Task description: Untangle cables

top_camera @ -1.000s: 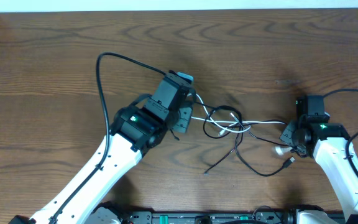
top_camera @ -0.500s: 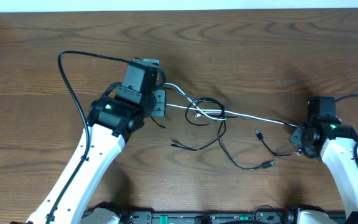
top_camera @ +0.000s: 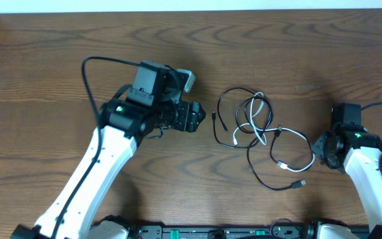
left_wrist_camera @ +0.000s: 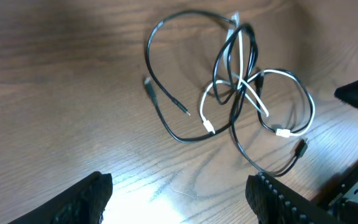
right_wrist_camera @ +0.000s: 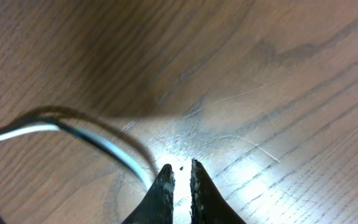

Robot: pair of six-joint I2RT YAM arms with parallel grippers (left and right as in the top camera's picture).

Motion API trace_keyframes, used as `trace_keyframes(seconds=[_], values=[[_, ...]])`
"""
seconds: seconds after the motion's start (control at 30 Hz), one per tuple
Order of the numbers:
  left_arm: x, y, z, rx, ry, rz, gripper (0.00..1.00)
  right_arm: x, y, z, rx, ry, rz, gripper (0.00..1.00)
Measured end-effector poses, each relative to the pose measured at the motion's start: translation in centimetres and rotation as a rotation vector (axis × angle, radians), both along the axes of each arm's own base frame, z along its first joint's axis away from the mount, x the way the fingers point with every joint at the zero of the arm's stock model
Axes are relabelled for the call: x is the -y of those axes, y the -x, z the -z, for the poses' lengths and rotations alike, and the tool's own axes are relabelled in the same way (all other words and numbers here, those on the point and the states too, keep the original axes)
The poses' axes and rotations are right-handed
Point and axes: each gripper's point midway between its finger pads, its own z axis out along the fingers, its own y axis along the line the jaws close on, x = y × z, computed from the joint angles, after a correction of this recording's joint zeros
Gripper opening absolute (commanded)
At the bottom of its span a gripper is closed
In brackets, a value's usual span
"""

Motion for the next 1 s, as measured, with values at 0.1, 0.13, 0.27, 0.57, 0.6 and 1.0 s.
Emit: trace_keyframes(seconds=[0.1, 0.13, 0.27, 0.57, 0.6, 1.0], values=[[1.1, -0.4, 2.0, -0.043, -0.013, 0.027, 0.74, -0.2, -0.1, 0.0, 0.002, -0.014, -0.003, 0.09], [1.5, -0.5, 2.4, -0.046, -0.016, 0.038, 0.75, -0.3, -0.1, 0.1, 0.002, -0.018, -0.004, 0.09], [4.0, -0.9, 4.1, -0.046, -0.015, 0.099, 0.74, -0.5, 0.0, 0.1, 0.001, -0.029, -0.006, 0.15], [8.9, -2.9, 7.4, 0.009, 0.015, 0.177, 0.74, -1.8, -0.4, 0.2, 0.018, -0.102, -0.028, 0.23], [9.2, -3.2, 7.8, 0.011, 0.017, 0.179, 0.75, -2.0, -0.5, 0.3, 0.02, -0.113, -0.034, 0.24], [12.7, -5.1, 11.5, 0.061, 0.046, 0.218, 0.78, -2.9, -0.6, 0.3, 0.024, -0.163, -0.068, 0.24]])
